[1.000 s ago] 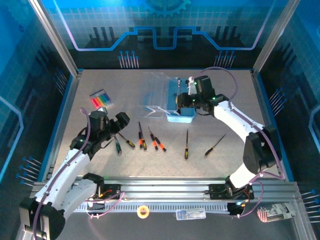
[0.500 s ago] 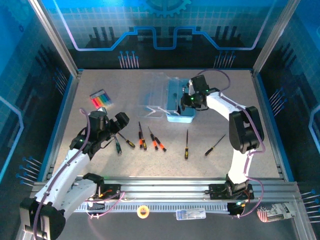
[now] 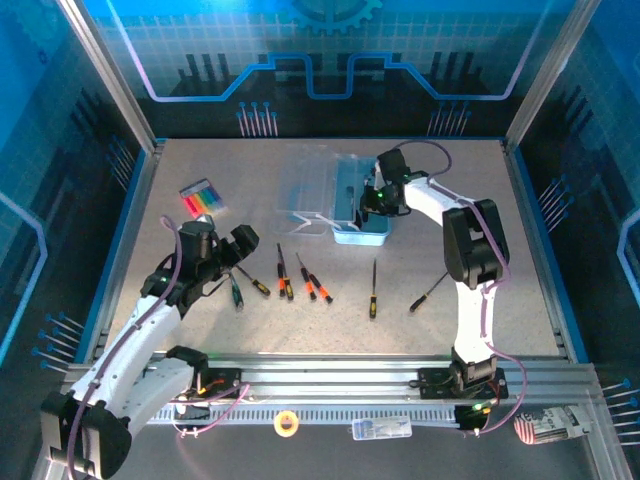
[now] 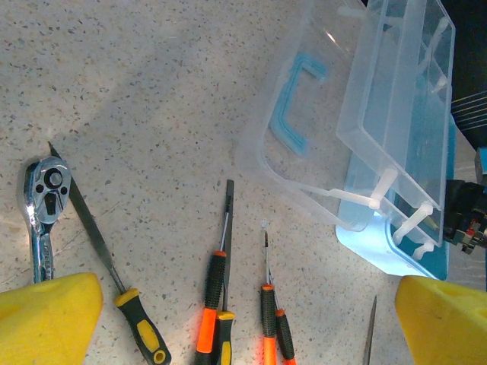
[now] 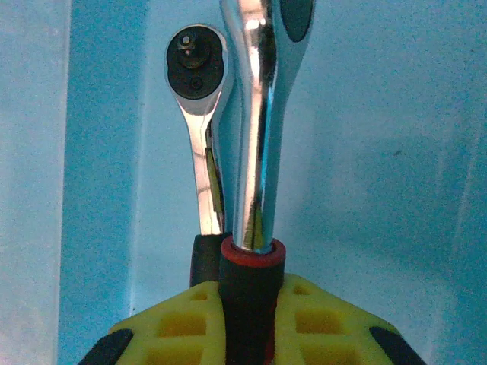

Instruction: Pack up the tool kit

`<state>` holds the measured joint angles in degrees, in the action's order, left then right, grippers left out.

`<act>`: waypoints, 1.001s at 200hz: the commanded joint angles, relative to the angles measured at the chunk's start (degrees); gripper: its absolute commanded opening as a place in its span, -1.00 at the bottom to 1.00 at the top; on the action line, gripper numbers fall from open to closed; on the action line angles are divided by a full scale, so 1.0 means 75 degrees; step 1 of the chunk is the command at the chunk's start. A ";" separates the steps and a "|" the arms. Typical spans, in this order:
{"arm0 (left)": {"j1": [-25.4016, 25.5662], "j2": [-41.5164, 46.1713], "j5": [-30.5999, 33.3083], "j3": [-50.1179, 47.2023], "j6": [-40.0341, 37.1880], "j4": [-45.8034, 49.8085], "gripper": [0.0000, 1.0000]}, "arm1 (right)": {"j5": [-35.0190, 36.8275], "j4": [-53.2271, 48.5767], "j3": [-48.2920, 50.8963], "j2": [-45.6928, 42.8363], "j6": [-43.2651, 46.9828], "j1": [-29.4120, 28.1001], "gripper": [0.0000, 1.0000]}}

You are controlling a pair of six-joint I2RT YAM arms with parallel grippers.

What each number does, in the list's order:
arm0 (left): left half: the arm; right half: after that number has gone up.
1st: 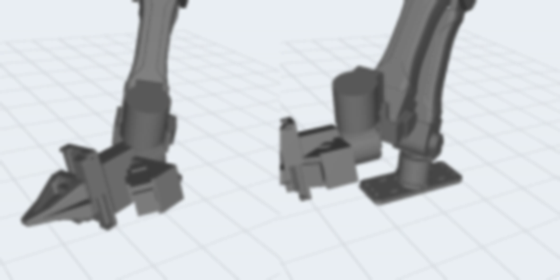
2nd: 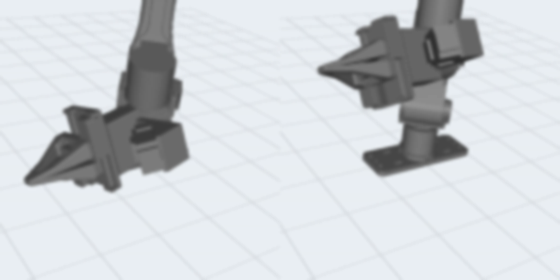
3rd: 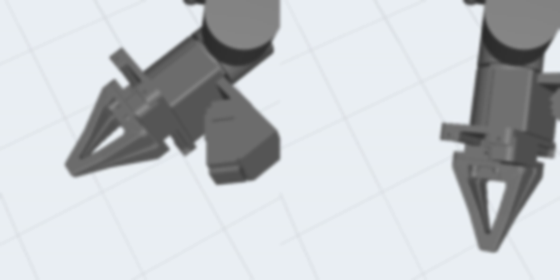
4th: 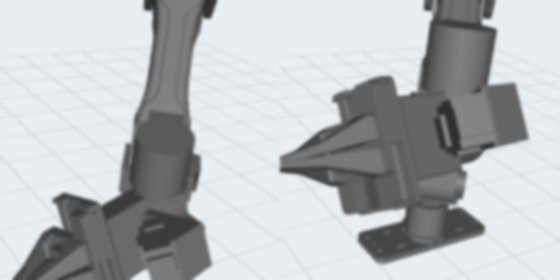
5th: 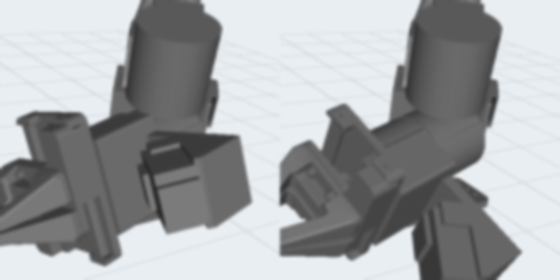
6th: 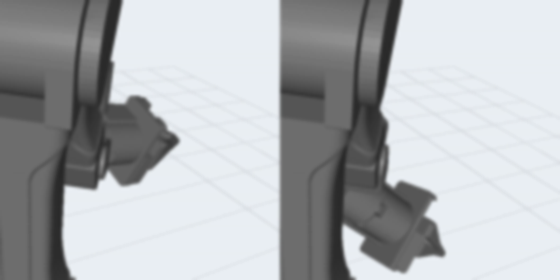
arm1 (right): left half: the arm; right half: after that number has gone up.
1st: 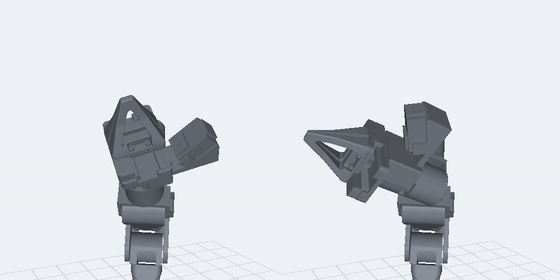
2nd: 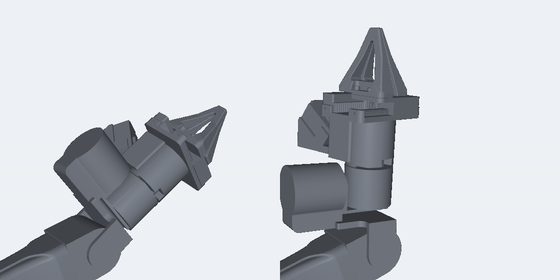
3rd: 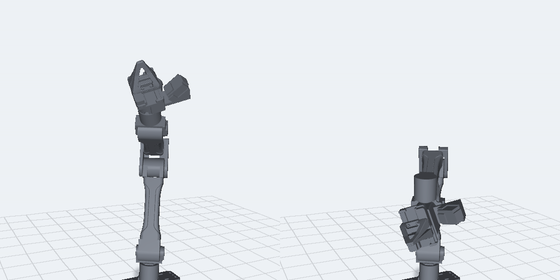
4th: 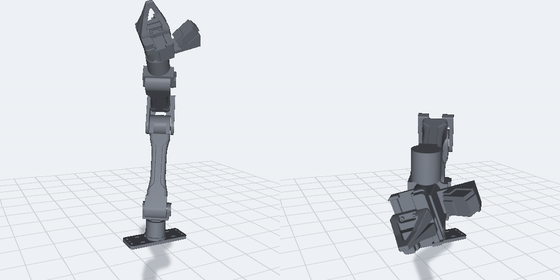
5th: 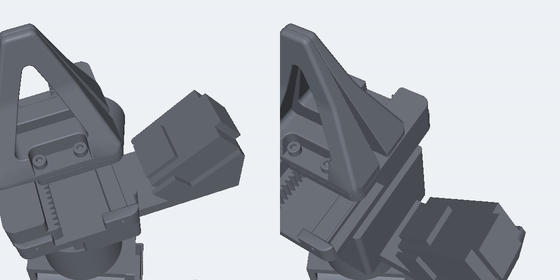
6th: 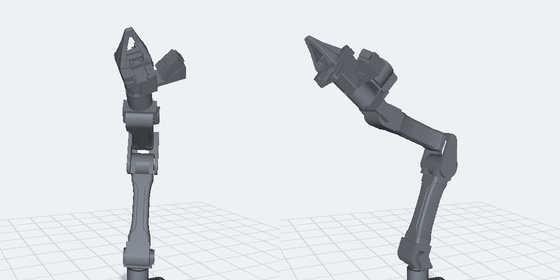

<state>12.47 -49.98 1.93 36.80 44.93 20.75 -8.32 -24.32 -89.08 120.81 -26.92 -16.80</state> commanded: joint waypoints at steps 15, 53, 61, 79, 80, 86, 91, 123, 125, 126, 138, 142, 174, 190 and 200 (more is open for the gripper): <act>-0.0086 -0.0021 0.0038 0.0121 -0.0077 0.0070 0.98 | 0.0251 -0.0202 -0.0354 0.0161 0.0177 0.0019 -0.78; -0.0083 -0.0147 0.0025 0.0324 -0.0172 0.0148 0.98 | 0.0117 -0.0252 -0.0440 0.0333 0.0200 0.0026 -0.74; -0.0081 -0.0146 0.0024 0.0328 -0.0178 0.0138 0.98 | 0.0068 -0.0249 -0.0461 0.0355 0.0197 0.0026 -0.73; -0.0086 -0.0147 0.0029 0.0306 -0.0167 0.0098 0.98 | 0.0034 -0.0313 -0.0572 0.0391 0.0203 0.0030 -0.69; -0.0084 -0.0146 0.0032 0.0302 -0.0161 0.0101 0.98 | 0.0033 -0.0317 -0.0576 0.0391 0.0214 0.0033 -0.69; -0.0081 -0.0153 0.0030 0.0297 -0.0154 0.0095 0.98 | 0.0013 -0.0342 -0.0619 0.0403 0.0217 0.0027 -0.68; -0.0081 -0.0157 0.0025 0.0297 -0.0157 0.0108 0.99 | -0.0009 -0.0358 -0.0663 0.0420 0.0226 0.0027 -0.66; -0.0081 -0.0157 0.0014 0.0339 -0.0206 0.0159 0.99 | -0.0103 -0.0577 -0.1007 0.0623 0.0343 0.0049 -0.60; -0.0083 -0.0157 0.0027 0.0352 -0.0226 0.0162 0.99 | -0.0108 -0.0610 -0.1035 0.0649 0.0349 0.0057 -0.60; -0.0082 -0.0163 0.0025 0.0359 -0.0225 0.0168 0.98 | -0.0115 -0.0623 -0.1048 0.0649 0.0357 0.0053 -0.60; -0.0092 -0.0170 0.0051 0.0421 -0.0279 0.0226 0.98 | -0.0173 -0.0732 -0.1182 0.0724 0.0376 0.0067 -0.60; -0.0092 -0.0169 0.0050 0.0442 -0.0293 0.0250 0.98 | -0.0196 -0.0743 -0.1199 0.0748 0.0374 0.0063 -0.59; -0.0092 -0.0169 0.0052 0.0507 -0.0342 0.0315 0.98 | -0.0305 -0.0794 -0.1303 0.0856 0.0362 0.0095 -0.54; -0.0092 -0.0170 0.0048 0.0510 -0.0352 0.0316 0.98 | -0.0350 -0.0811 -0.1321 0.0849 0.0322 0.0103 -0.49; -0.0093 -0.0170 0.0038 0.0509 -0.0348 0.0327 0.99 | -0.0368 -0.0789 -0.1286 0.0794 0.0309 0.0101 -0.48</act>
<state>12.47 -51.07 1.93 38.98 43.51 21.69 -9.10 -29.54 -96.90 126.67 -24.99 -16.71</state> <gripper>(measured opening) 0.993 0.253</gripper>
